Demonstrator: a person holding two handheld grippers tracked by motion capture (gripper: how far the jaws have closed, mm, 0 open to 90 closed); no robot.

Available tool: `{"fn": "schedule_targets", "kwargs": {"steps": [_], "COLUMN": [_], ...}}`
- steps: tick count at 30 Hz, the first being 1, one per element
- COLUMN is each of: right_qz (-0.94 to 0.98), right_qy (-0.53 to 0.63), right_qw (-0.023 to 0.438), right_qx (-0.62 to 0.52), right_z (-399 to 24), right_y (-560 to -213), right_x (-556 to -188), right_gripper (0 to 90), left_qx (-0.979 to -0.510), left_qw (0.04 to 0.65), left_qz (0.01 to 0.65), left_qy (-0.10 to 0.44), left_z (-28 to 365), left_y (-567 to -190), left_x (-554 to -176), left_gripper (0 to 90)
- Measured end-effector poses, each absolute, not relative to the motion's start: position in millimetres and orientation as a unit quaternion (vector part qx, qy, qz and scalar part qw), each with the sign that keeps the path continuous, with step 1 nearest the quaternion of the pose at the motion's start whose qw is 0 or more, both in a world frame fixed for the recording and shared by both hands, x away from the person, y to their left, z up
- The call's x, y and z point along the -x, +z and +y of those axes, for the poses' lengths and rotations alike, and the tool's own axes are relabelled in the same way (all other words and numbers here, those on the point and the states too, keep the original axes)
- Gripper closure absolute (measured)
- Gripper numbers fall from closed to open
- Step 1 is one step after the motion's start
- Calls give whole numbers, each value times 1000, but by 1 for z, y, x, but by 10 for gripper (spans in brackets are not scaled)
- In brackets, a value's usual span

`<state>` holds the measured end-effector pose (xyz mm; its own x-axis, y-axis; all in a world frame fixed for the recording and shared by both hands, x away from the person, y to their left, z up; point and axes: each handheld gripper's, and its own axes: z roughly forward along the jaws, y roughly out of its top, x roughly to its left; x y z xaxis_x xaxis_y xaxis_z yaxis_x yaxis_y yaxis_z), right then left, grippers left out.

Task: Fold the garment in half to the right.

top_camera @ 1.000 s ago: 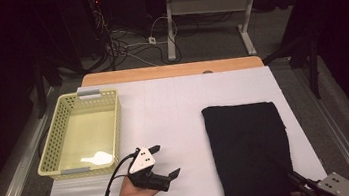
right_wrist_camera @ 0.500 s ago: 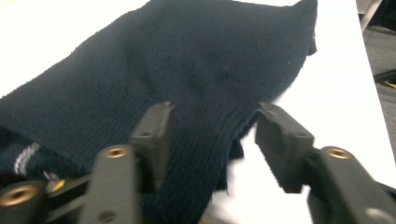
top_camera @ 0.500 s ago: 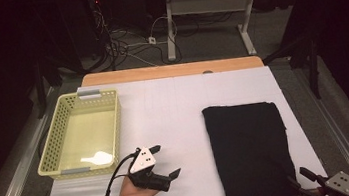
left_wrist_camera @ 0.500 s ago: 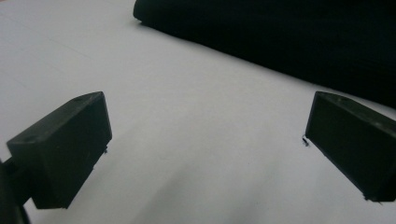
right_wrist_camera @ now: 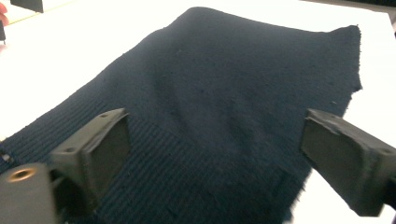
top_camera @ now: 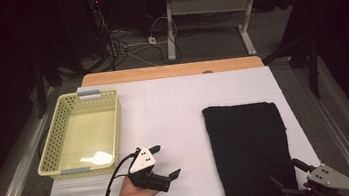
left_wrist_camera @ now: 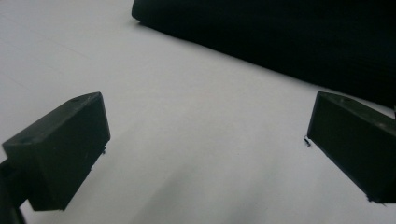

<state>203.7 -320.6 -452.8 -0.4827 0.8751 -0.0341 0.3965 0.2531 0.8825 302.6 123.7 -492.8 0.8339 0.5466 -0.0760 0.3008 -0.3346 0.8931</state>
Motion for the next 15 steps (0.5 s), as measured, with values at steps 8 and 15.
{"fn": "schedule_targets", "kwargs": {"steps": [8, 15], "right_qz": [762, 767], "right_qy": [426, 422], "right_qw": [272, 266], "right_qx": [-406, -403], "right_z": [-297, -284], "right_y": [-452, -453], "right_x": [-218, -236], "right_gripper": [3, 3], "left_qx": [-805, -805], "left_qw": [518, 519], "left_qz": [263, 262], "left_qy": [122, 120], "left_z": [125, 125], "left_y": [-493, -493], "left_x": [-302, -302], "left_gripper": [0, 0]}}
